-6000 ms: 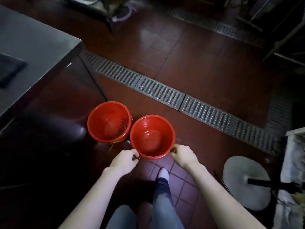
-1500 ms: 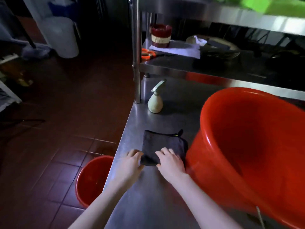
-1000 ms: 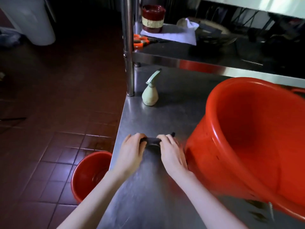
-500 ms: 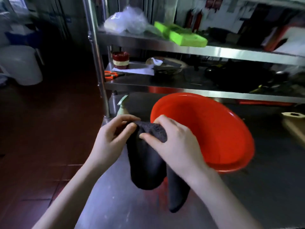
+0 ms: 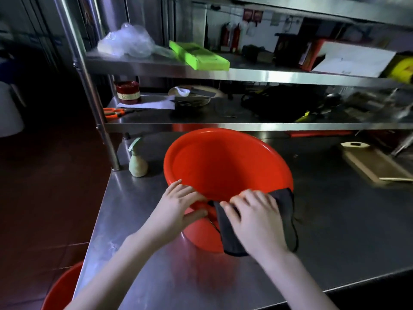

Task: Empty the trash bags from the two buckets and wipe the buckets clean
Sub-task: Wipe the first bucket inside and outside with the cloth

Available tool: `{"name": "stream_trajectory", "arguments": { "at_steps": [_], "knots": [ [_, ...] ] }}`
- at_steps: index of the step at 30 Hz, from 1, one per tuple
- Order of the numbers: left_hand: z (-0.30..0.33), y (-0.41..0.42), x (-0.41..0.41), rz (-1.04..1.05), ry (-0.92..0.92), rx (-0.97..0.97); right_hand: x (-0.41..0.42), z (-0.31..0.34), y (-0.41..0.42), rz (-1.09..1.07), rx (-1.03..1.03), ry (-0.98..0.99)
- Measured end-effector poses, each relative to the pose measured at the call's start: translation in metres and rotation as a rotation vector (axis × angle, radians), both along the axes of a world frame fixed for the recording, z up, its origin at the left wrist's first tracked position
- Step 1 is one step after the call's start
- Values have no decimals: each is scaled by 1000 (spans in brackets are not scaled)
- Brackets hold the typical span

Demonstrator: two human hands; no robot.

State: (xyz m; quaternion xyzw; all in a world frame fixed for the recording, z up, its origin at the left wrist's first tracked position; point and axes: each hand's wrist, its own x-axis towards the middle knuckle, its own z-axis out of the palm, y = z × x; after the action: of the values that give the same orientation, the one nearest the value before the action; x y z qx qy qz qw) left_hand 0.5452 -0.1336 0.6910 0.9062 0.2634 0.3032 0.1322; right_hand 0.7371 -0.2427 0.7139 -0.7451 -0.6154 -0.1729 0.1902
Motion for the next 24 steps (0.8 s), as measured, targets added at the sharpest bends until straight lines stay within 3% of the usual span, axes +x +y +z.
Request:
{"name": "stream_trajectory", "arguments": {
  "at_steps": [4, 7, 11, 15, 17, 21, 24],
  "knots": [
    [-6, 4, 4, 12, -48, 18, -40, -12, 13, -64, 119, -20],
    [-9, 10, -1, -20, -60, -27, -35, -12, 16, 14, 145, -49],
    [-6, 14, 1, -47, -71, -69, 67, -13, 8, 243, 84, -100],
    [-7, 9, 3, -9, -108, -53, 127, -9, 16, 164, 56, 137],
    [-10, 8, 2, 1, -120, -46, 101, -17, 13, 100, 149, 181],
    [-11, 12, 3, 1, -91, -36, -6, -28, 14, -46, 264, 84],
    [-10, 13, 1, -25, -79, -56, -30, -29, 21, 42, 267, 16]
  ]
}}
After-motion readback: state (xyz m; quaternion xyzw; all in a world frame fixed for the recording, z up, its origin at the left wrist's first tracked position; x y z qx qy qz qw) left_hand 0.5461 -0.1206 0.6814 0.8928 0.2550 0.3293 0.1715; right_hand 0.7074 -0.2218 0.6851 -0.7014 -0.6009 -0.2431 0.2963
